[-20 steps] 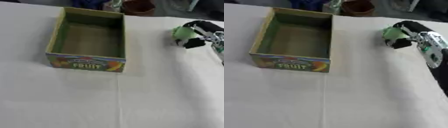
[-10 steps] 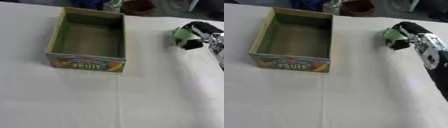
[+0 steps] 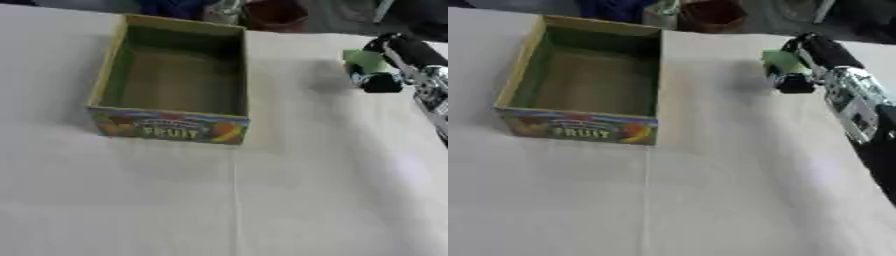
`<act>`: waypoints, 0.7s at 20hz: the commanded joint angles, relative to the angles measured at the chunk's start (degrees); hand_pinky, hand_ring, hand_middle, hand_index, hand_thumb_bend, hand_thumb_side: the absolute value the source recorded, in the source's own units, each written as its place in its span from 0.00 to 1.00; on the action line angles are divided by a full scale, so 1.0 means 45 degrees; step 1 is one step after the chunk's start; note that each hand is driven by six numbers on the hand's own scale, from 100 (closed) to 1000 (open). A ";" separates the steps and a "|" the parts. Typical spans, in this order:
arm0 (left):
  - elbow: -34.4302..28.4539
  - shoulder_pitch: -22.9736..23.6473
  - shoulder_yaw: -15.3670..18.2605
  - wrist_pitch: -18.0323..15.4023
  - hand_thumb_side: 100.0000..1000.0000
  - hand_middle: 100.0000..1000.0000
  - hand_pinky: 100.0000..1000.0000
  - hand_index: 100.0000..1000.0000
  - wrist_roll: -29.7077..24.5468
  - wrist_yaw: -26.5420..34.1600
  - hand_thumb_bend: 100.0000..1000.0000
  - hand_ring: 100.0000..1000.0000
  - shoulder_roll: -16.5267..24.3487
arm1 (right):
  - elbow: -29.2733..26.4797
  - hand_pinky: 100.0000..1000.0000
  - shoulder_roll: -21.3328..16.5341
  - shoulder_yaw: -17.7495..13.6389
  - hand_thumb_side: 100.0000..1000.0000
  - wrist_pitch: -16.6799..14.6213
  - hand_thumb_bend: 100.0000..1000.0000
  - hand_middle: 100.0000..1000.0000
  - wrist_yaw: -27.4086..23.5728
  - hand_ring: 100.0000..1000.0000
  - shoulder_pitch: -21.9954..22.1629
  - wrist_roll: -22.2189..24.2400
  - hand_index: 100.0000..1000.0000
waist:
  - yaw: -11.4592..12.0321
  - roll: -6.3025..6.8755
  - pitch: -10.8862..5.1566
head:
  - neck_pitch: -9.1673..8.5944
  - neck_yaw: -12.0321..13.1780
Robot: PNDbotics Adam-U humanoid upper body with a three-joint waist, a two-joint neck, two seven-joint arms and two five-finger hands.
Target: Pick up objects on the table and place them in the box.
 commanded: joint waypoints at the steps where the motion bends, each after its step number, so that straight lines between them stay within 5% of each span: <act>1: -0.0266 -0.0092 0.0086 0.0066 0.72 0.47 0.42 0.64 0.0036 -0.0027 0.00 0.44 0.0227 | -0.0633 0.60 -0.0699 -0.0106 0.37 0.0067 0.00 0.55 -0.0325 0.74 -0.0043 -0.0414 0.63 | -0.0027 0.0068 -0.0385 | -0.0135 0.0011; 14: -0.0266 -0.0041 0.0042 0.0163 0.72 0.47 0.42 0.64 0.0181 0.0101 0.00 0.44 0.0379 | -0.4116 0.60 -0.1211 0.0199 0.41 0.0485 0.00 0.54 -0.1795 0.72 0.0127 -0.0587 0.62 | -0.0175 0.0172 -0.0811 | 0.0224 0.0168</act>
